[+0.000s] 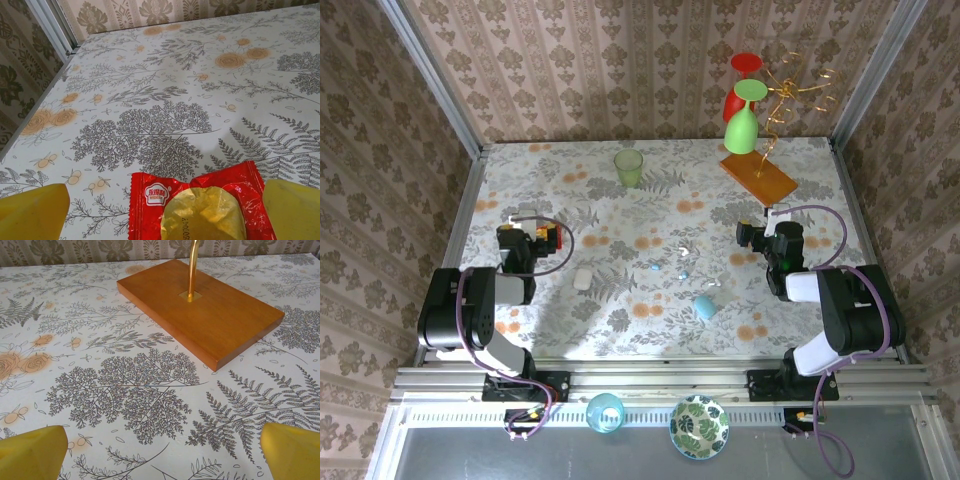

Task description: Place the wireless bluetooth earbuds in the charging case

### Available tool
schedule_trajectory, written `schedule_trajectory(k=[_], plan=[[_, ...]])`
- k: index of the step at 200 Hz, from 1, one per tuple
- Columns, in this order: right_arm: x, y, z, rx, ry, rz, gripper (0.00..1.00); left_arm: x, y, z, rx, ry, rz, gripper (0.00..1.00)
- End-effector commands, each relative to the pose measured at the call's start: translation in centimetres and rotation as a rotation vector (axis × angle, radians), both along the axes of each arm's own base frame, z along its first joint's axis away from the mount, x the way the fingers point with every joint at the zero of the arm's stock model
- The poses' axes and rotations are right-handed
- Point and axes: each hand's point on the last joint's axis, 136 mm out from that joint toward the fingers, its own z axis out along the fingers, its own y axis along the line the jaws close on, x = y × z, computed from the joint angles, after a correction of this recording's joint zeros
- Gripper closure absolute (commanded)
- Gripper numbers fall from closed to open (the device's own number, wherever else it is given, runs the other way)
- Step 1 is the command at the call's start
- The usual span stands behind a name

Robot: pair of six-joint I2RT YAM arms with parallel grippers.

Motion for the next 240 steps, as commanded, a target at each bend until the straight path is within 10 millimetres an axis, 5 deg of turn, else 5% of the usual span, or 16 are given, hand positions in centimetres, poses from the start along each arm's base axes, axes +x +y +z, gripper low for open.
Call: schedule_trajectory(k=[1,82,134,185,240], plan=[[0.4,0.0,0.7,-0.011,-0.032,0.008,0.0,0.3,0.0,0.5,-0.01,-0.011,-0.011,0.0],[-0.2,-0.1,2.7,-0.032,0.02,0.004,0.0,-0.6,-2.0,2.1,0.035,-0.052,-0.1,0.0],[-2.5,1.0,6.8,-0.025,0.064,-0.062,0.0,-2.5,-5.4,5.2,0.148,-0.098,-0.192,0.0],[-6.7,5.4,9.0,0.095,0.184,0.052,0.0,-4.7,-12.0,8.4,0.272,-0.138,-0.362,0.0],[-12.8,10.1,6.7,0.144,0.521,0.143,0.0,-8.7,-20.3,8.6,0.33,-0.156,-0.721,0.0]])
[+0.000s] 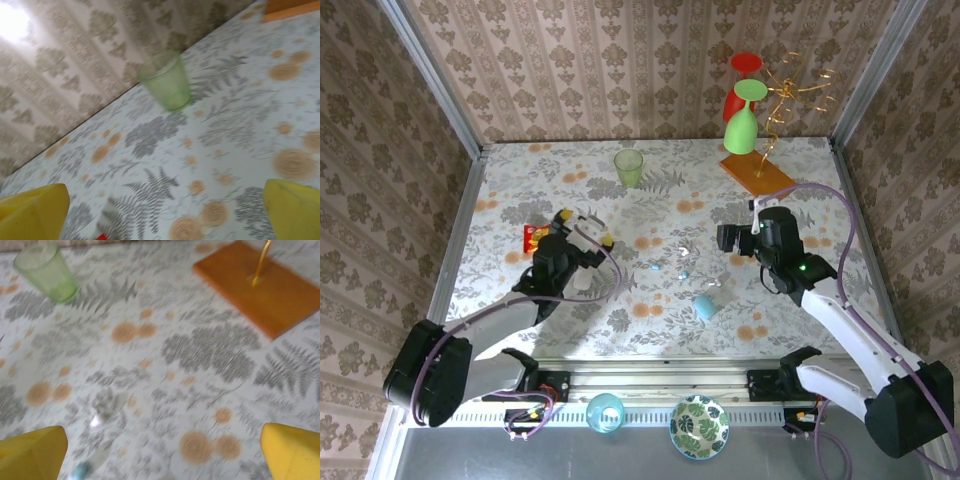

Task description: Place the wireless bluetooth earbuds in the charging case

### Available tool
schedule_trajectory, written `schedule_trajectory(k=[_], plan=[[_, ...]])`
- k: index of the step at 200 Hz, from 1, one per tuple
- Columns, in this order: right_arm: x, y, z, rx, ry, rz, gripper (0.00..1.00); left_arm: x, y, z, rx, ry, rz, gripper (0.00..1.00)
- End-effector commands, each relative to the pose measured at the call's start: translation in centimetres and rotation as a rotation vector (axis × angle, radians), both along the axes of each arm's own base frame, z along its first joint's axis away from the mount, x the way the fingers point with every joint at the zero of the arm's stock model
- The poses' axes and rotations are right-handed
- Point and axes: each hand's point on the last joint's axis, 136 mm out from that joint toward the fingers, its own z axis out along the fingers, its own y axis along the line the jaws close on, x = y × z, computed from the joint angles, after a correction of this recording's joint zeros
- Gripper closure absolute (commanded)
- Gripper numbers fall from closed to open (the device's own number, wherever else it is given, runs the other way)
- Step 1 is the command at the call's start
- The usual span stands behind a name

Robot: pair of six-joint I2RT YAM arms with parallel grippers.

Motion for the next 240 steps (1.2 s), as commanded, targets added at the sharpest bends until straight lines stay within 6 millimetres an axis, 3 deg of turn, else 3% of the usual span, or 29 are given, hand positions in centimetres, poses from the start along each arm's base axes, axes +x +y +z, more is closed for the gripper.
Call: schedule_trajectory(k=[1,35,73,106,125,148,240], plan=[[-4.8,1.0,-3.3,0.013,0.277,0.01,0.0,-1.8,-2.6,0.3,0.068,0.002,-0.156,0.0],[-8.6,3.7,-6.2,-0.082,0.509,0.105,0.0,-6.7,-5.6,-1.2,0.051,0.117,-0.424,0.0],[-11.6,6.3,-9.7,-0.201,0.697,0.243,0.0,-11.2,-6.8,-1.4,-0.033,0.169,-0.603,0.0],[-12.0,8.1,-12.1,-0.283,0.775,0.319,0.03,-11.8,-6.8,-2.2,-0.05,0.2,-0.619,0.0],[-11.6,8.7,-12.9,-0.303,0.794,0.321,0.17,-11.8,-7.0,-2.3,-0.05,0.205,-0.623,0.0],[-10.8,9.4,-13.8,-0.309,0.798,0.319,0.26,-11.9,-7.1,-2.4,-0.048,0.207,-0.628,0.0],[-9.0,9.8,-16.2,-0.395,0.83,0.311,0.39,-12.2,-7.4,-2.9,-0.028,0.233,-0.652,0.0]])
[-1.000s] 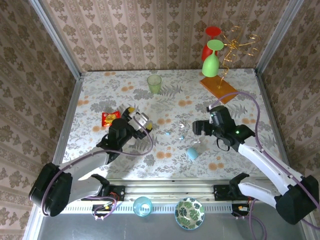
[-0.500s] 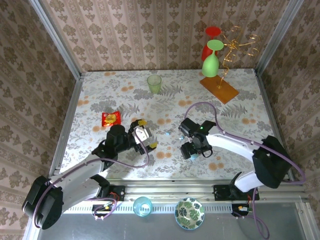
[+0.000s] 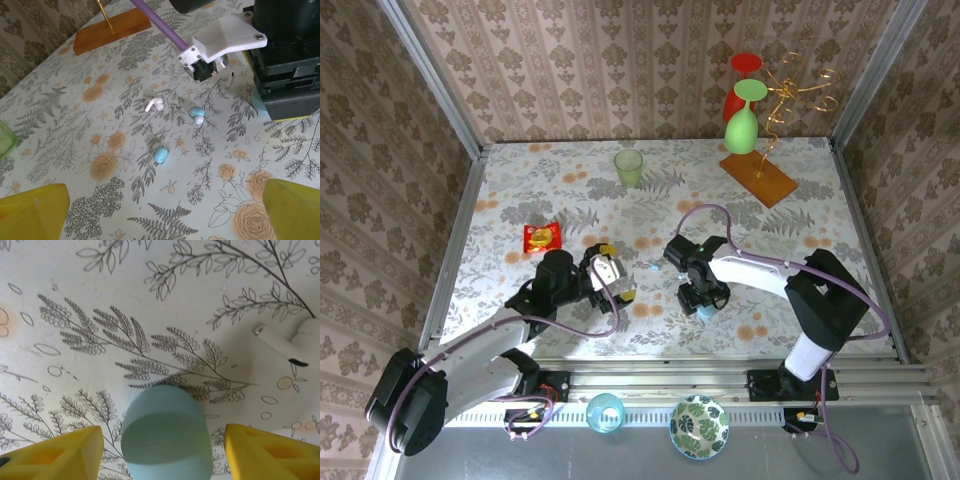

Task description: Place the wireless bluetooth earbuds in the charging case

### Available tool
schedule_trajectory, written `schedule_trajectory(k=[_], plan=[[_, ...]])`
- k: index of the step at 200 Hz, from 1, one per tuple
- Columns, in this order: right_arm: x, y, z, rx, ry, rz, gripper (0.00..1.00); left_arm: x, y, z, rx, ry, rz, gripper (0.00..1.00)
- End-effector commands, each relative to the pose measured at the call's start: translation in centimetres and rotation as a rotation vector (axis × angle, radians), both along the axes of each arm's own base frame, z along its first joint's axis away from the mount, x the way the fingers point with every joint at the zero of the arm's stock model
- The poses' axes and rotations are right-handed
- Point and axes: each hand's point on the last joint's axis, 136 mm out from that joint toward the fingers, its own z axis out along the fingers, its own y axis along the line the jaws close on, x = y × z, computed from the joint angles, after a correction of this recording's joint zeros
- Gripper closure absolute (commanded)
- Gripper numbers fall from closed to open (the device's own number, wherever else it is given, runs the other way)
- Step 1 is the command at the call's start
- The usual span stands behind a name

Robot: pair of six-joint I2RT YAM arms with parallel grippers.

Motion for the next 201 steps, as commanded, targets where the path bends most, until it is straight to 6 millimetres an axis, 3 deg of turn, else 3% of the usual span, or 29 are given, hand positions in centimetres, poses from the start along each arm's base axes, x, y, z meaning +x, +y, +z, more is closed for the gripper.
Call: schedule_trajectory(k=[1,67,116,157,201], plan=[[1.0,0.4,-0.2,-0.017,-0.012,0.015,0.39,-0.6,-0.5,0.1,-0.004,0.018,-0.034,0.0],[0.7,0.0,-0.8,-0.034,0.018,0.02,0.51,-0.6,-0.6,-0.1,-0.003,0.019,-0.035,0.0],[1.3,0.0,0.3,-0.004,-0.022,-0.014,0.58,-0.3,-0.6,0.3,-0.019,0.003,-0.022,0.0],[3.8,0.8,3.9,0.189,-0.154,-0.149,0.57,0.9,-1.7,1.7,-0.08,-0.049,0.025,0.0],[8.9,0.9,9.7,0.479,-0.363,-0.378,0.57,3.3,-4.2,4.6,-0.267,-0.089,0.118,0.0]])
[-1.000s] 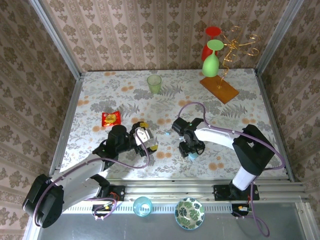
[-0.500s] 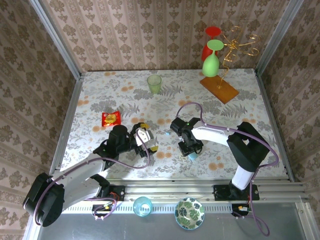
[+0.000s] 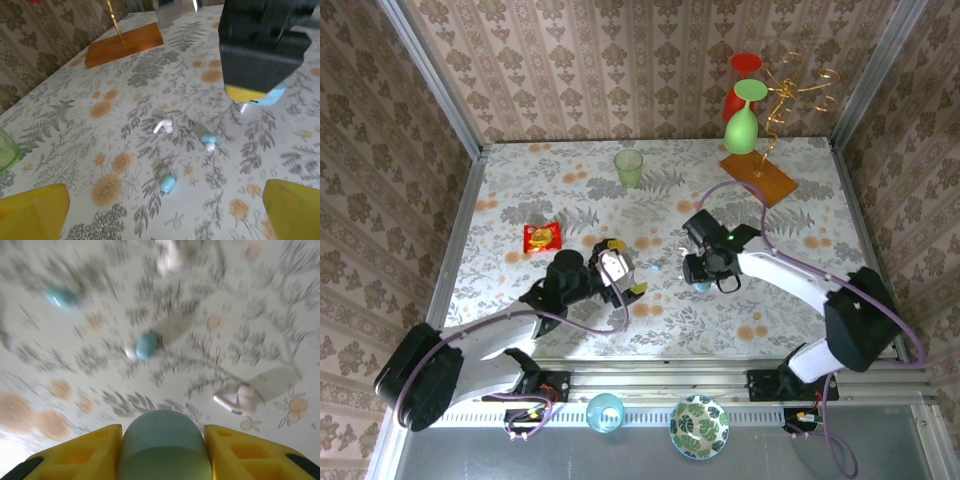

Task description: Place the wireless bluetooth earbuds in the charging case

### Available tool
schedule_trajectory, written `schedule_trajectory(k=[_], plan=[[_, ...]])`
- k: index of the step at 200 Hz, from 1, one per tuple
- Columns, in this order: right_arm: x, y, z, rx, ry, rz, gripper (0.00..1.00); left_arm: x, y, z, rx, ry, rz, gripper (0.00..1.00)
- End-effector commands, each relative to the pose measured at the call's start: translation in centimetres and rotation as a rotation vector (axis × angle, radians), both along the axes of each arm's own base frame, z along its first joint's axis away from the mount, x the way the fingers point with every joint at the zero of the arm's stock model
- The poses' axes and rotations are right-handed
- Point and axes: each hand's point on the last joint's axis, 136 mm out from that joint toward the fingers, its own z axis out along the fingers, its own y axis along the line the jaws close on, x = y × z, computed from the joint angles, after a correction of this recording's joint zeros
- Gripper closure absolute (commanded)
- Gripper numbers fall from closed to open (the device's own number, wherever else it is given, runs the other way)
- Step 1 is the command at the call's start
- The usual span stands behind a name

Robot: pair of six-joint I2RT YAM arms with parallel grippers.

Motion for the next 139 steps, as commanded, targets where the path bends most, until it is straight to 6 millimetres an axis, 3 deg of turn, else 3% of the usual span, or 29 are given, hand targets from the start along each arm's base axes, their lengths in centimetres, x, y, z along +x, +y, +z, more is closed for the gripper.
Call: schedule_trajectory(k=[1,12,53,82,109,139], plan=[[2.7,0.7,2.7,0.198,-0.097,-0.136,0.57,1.6,-1.5,4.1,-0.175,-0.076,0.064,0.0],[3.7,0.6,4.6,0.304,-0.141,-0.194,0.58,1.7,-2.5,4.2,-0.175,-0.108,0.062,0.0],[6.3,0.6,7.7,0.533,-0.242,-0.31,0.58,2.5,-5.5,4.5,-0.237,-0.148,0.08,0.0],[6.8,1.1,9.1,0.688,-0.242,-0.371,0.6,3.1,-7.0,4.6,-0.249,-0.189,0.102,0.02],[7.2,1.3,11.0,0.802,-0.317,-0.383,0.61,4.7,-7.4,6.0,-0.399,-0.104,0.179,0.12],[7.1,0.9,12.3,0.858,-0.374,-0.391,0.62,3.7,-9.3,6.1,-0.385,-0.126,0.135,0.13]])
